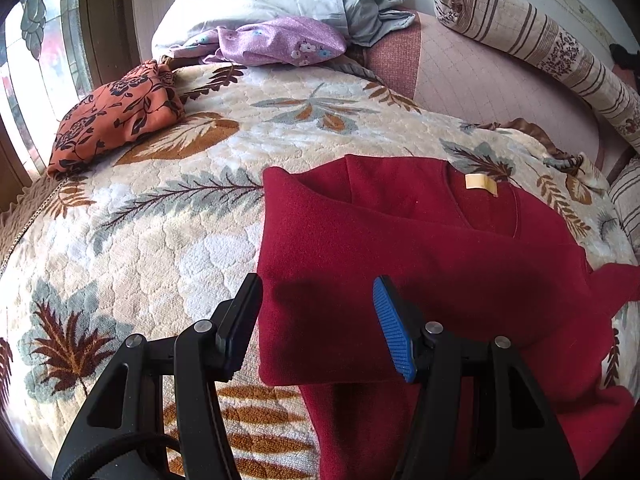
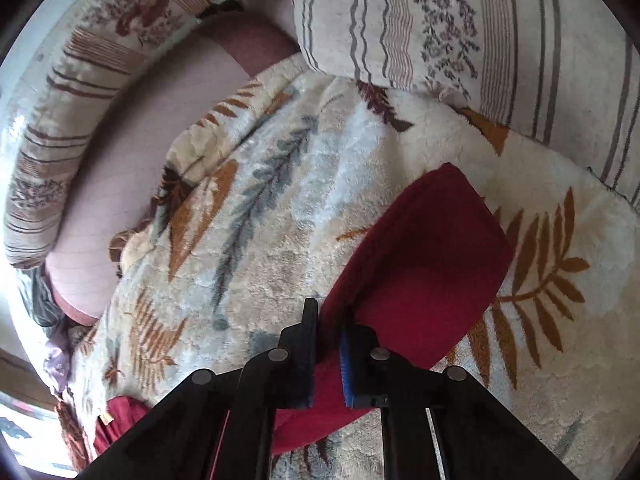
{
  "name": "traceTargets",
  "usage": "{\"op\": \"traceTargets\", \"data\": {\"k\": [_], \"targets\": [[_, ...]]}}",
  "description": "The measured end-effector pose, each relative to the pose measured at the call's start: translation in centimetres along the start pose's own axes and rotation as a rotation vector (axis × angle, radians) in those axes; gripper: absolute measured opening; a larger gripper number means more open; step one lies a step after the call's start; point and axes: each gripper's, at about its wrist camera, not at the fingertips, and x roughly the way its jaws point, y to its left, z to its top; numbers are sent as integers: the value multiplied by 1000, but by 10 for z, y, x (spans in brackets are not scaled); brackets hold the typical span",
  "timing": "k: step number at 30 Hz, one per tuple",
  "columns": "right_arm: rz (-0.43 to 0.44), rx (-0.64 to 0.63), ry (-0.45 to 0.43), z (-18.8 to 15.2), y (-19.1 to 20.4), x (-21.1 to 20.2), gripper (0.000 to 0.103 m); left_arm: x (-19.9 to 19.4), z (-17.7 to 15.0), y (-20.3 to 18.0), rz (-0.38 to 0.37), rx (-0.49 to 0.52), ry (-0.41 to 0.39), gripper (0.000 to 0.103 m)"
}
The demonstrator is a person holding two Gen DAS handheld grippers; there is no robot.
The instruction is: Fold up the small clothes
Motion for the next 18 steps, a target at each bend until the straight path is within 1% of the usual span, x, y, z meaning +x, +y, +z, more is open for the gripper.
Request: {"op": "traceTargets", "data": {"k": [2, 4, 6, 9, 13, 16, 18], "targets": [[75, -43, -50, -1, 10, -25, 8, -5, 2, 3, -11, -18, -16, 58], [165, -97, -72, -5, 27, -46, 8, -10, 4, 5, -22, -32, -34, 58], [247, -154, -72, -12, 51, -63, 8, -14, 5, 6, -23, -41, -50, 58], [347, -305, -52, -33, 105, -81, 8, -18, 7, 10, -38, -56, -57, 58], [466, -527, 8, -84, 189, -90, 8, -23, 9, 14, -46, -62, -76, 58], [545, -656, 92, -131, 246, -78, 8, -26, 10, 18, -64, -74, -87, 58], [576, -724, 148, -167, 276, -66, 8, -26, 12, 20, -85, -85, -86, 58]]}}
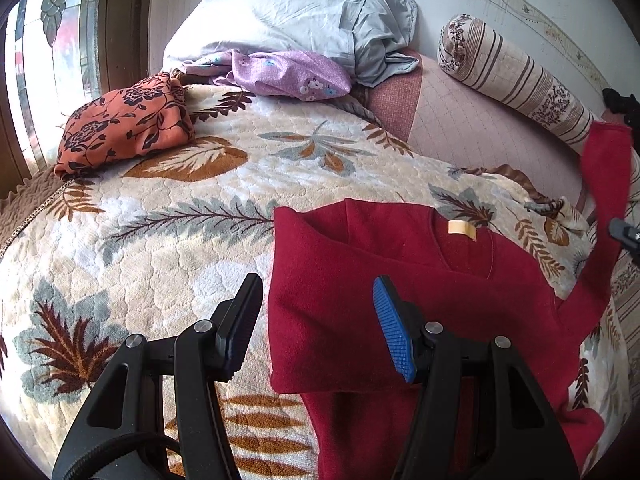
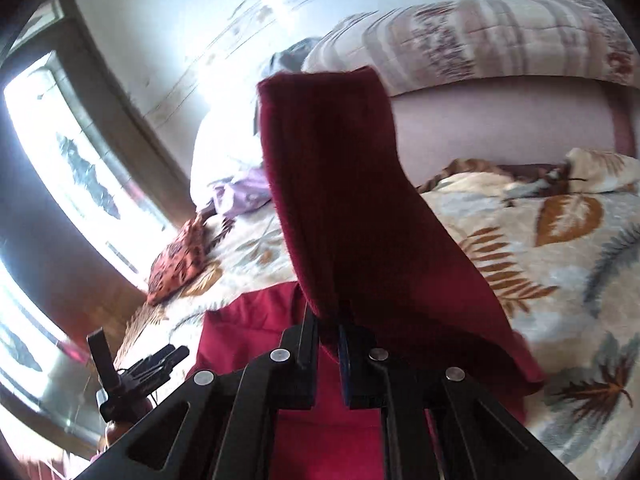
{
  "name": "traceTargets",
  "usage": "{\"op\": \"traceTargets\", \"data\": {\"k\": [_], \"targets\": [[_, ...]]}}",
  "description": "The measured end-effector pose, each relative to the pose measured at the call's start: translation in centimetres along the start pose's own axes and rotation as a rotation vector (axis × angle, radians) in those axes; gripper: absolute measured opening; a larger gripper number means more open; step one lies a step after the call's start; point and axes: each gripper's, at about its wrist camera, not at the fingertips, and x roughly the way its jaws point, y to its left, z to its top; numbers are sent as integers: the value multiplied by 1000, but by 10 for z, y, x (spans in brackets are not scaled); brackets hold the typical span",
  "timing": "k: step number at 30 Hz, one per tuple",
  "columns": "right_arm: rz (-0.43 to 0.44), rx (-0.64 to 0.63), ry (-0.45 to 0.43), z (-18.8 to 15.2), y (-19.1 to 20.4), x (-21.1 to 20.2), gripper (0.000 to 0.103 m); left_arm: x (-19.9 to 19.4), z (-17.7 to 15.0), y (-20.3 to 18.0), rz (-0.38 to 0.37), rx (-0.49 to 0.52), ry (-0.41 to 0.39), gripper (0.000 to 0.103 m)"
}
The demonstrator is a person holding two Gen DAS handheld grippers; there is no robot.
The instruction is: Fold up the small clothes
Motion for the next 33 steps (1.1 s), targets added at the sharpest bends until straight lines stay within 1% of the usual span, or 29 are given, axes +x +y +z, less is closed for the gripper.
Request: {"op": "traceTargets", "data": {"k": [2, 4, 7, 9, 10, 11, 12, 14, 15, 16, 17, 19, 20, 22, 24, 25, 27, 28, 29, 30, 31, 32, 33], "targets": [[37, -40, 55, -13, 25, 35, 8, 1, 1, 1, -16, -11, 6, 58], [77, -51, 119, -31, 44, 72, 8, 3, 1, 1, -41, -15, 17, 58], [66, -120, 222, -66, 69, 128, 8, 4, 1, -1, -61, -8, 25, 58], [57, -131, 347, -85, 69, 158, 9, 5, 1, -2, -69, 1, 35, 58], [49, -132, 404, -92, 67, 165, 9, 5, 0, -3, -74, 4, 39, 58], [38, -138, 418, -96, 65, 163, 9, 6, 0, -5, -77, 4, 43, 58], [36, -148, 399, -96, 64, 153, 11, 7, -1, -7, -83, 4, 47, 58], [35, -161, 359, -91, 57, 127, 39, 9, -2, -13, -96, 13, 59, 58], [32, -156, 326, -86, 50, 110, 65, 10, -2, -18, -99, 27, 62, 58], [21, -147, 279, -81, 42, 92, 74, 11, -1, -23, -95, 46, 68, 58], [2, -142, 226, -74, 34, 74, 74, 14, 0, -29, -86, 66, 80, 58], [-49, -150, 178, -70, 20, 38, 74, 22, 1, -39, -74, 88, 108, 58], [-94, -147, 153, -71, 10, 22, 74, 28, 0, -42, -74, 91, 124, 58], [-217, -165, 122, -73, -8, 2, 74, 43, -3, -49, -53, 93, 183, 58], [-327, -186, 141, -80, -28, -6, 74, 58, -6, -53, -32, 88, 230, 58], [-358, -188, 156, -83, -37, -8, 74, 64, -7, -54, -23, 87, 240, 58], [-380, -189, 165, -89, -48, -7, 72, 71, -8, -58, 0, 86, 244, 58], [-383, -190, 159, -90, -52, -6, 65, 72, -7, -60, 5, 80, 237, 55], [-382, -190, 147, -88, -55, -4, 59, 73, -5, -61, 0, 69, 231, 42], [-383, -192, 137, -86, -57, 2, 47, 75, -2, -62, -7, 57, 234, 37], [-387, -196, 129, -84, -57, 11, 37, 76, 1, -63, -5, 44, 239, 30], [-398, -202, 122, -82, -58, 20, 30, 76, 4, -62, -7, 30, 241, 18], [-407, -200, 124, -79, -60, 26, 9, 73, 7, -60, -20, 20, 243, 15]]}}
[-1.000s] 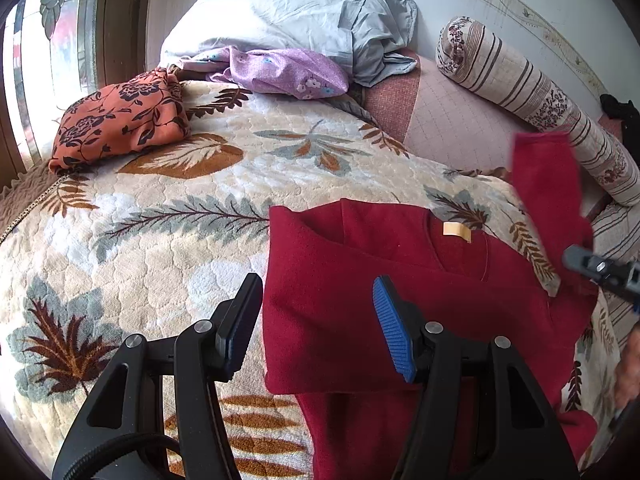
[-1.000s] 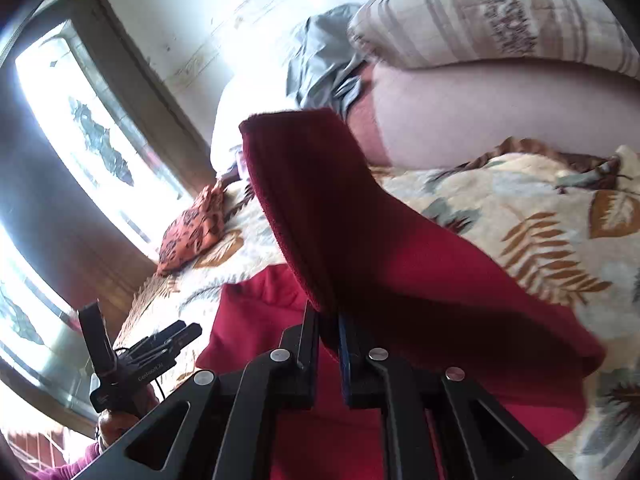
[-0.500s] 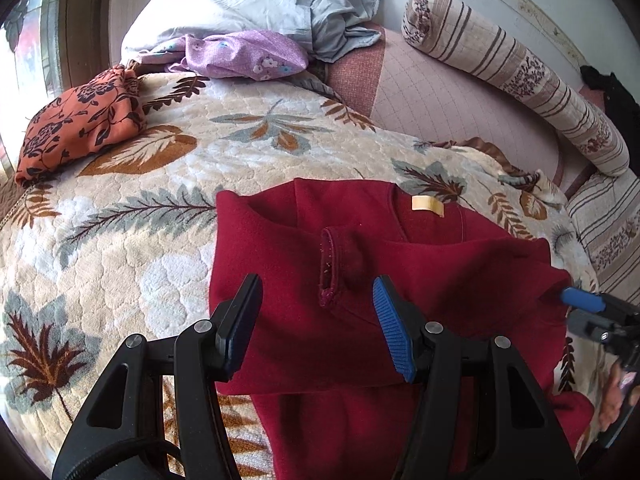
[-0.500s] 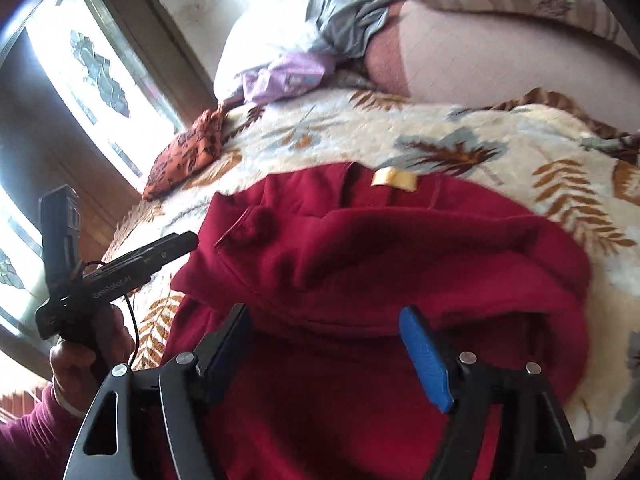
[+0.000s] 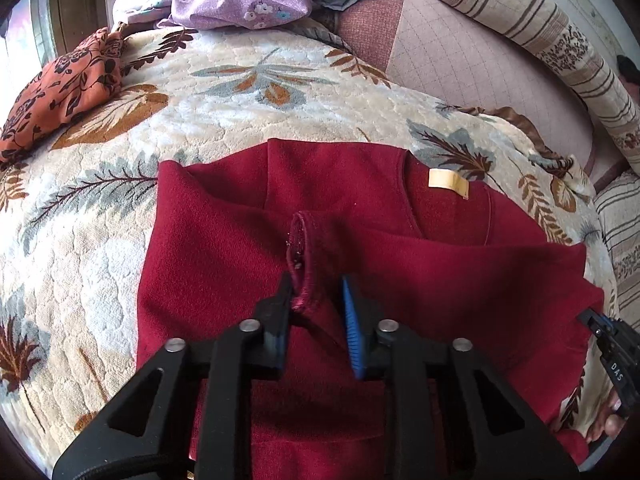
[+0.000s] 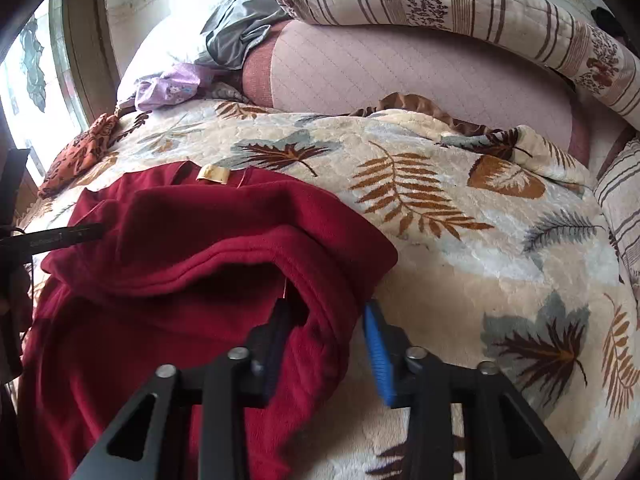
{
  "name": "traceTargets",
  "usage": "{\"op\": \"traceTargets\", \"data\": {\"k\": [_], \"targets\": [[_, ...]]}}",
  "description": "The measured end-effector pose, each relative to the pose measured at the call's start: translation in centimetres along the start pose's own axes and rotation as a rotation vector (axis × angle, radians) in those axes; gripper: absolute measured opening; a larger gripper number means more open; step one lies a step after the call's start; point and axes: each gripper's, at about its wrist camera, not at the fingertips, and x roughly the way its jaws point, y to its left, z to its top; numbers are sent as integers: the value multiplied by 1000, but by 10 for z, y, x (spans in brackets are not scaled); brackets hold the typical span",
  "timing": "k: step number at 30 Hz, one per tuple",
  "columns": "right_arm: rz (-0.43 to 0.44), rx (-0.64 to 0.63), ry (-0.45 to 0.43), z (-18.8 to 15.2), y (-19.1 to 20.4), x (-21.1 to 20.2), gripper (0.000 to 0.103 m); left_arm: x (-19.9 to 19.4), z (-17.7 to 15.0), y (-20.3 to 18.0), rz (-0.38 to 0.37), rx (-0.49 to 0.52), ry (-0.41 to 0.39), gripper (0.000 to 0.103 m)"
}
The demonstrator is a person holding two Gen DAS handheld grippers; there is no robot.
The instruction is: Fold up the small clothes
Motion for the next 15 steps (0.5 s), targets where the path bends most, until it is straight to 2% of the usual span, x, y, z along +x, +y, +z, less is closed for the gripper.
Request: {"op": "traceTargets", "data": {"k": [1, 3, 7, 9, 13, 15], "targets": [[5, 12, 7, 2, 0, 4, 6, -5, 2, 2, -18, -5, -5, 13], [34, 49, -28, 5, -4, -10, 6, -21, 3, 5, -32, 5, -33, 12], [38, 1, -61, -6, -8, -46, 6, -44, -8, 19, -15, 8, -71, 11], [36, -36, -18, -19, -7, -45, 6, -40, -15, 25, -25, -15, -54, 11], [32, -88, 159, -44, -1, -12, 6, -27, -30, 27, 8, -2, -15, 11], [38, -81, 167, -45, -3, -17, 7, -27, -32, 28, 2, 3, -19, 11]]}}
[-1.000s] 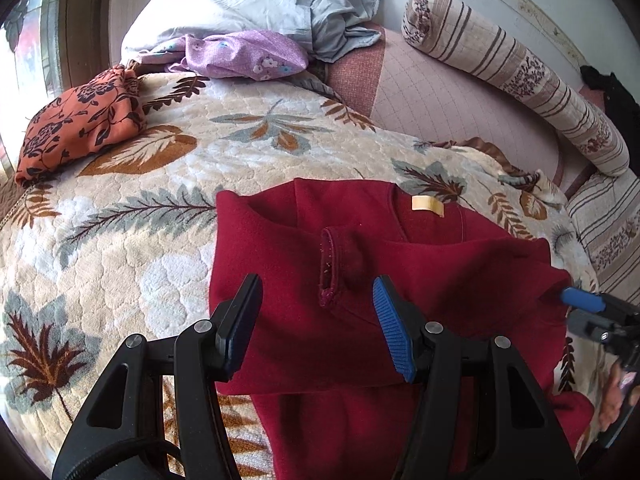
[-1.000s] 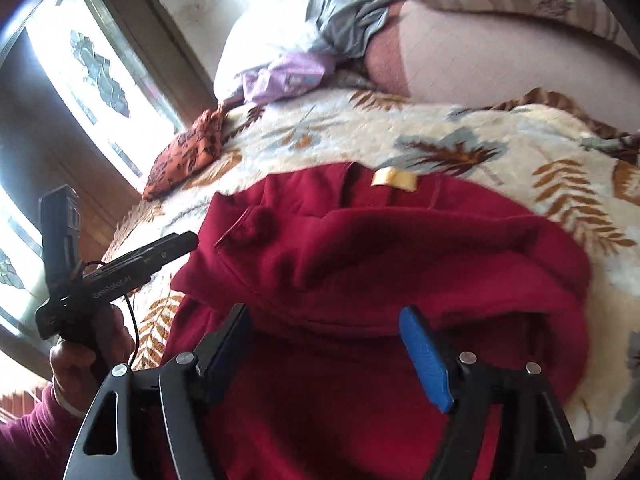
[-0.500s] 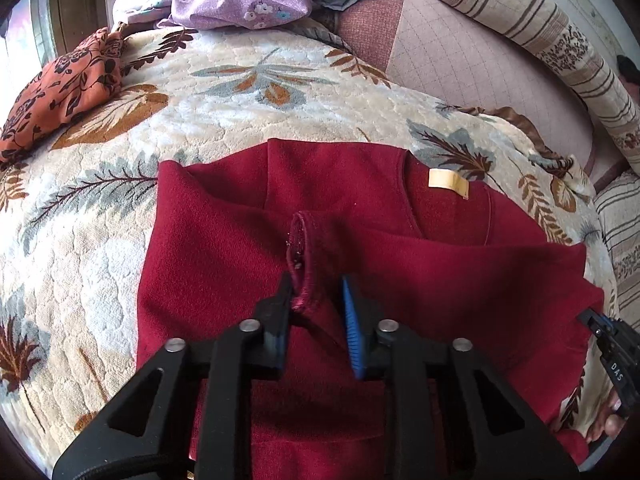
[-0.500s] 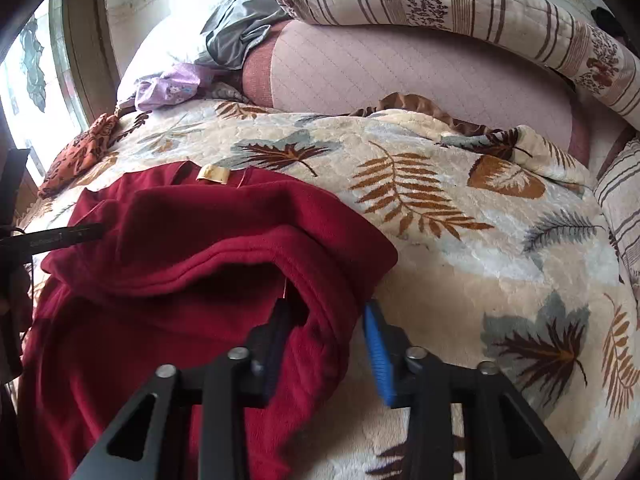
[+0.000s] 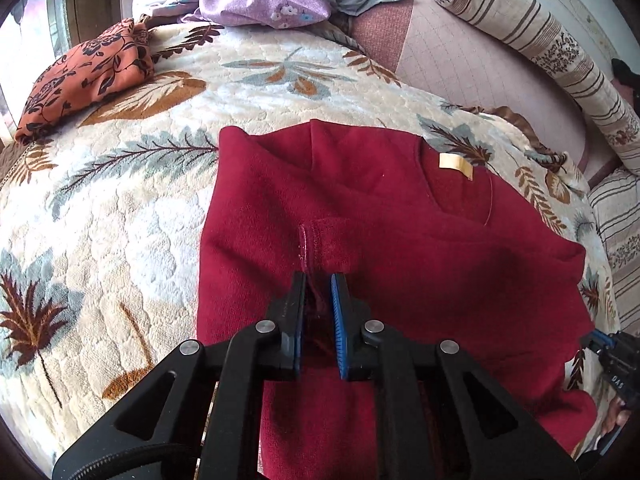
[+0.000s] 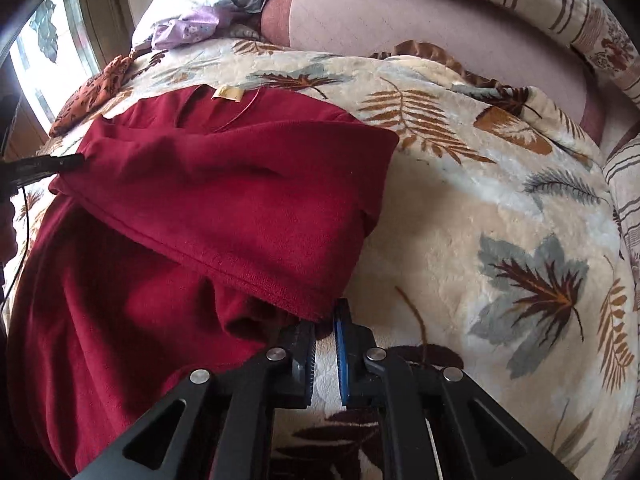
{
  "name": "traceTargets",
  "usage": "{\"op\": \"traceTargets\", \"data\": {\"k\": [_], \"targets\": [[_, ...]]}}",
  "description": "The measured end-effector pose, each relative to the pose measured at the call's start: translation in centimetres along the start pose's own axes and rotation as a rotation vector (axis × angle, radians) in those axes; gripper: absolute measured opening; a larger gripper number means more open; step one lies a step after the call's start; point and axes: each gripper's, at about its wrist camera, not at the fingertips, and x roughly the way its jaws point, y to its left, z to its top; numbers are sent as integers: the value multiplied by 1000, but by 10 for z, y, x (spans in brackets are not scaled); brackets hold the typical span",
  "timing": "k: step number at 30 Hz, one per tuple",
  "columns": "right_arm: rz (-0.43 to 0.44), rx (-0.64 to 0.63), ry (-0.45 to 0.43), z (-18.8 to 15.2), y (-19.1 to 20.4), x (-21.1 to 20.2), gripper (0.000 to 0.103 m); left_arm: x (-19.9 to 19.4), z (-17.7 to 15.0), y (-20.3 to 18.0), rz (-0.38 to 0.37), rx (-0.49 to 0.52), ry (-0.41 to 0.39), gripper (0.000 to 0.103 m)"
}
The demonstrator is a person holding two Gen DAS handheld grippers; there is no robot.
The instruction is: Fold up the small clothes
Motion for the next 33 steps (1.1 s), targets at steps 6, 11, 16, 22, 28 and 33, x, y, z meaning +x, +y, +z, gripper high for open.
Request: {"op": "traceTargets", "data": {"k": [6, 11, 16, 22, 28, 33], "targets": [[80, 111, -152, 15, -25, -48, 83, 3, -1, 3, -13, -17, -6, 11], [123, 189, -137, 47, -36, -23, 83, 5, -1, 0, 1, -11, -22, 11], [186, 262, -29, 74, -39, 47, 33, -2, 1, -3, -7, 6, -66, 11], [98, 344, -192, 85, -58, 32, 19, 7, 4, -4, 51, 33, -80, 11], [34, 344, -90, 82, -62, 55, 33, 8, 0, -2, 49, 22, -63, 11], [11, 305, -176, 64, -54, 2, 47, -6, 1, -3, 37, 17, -100, 12]]}}
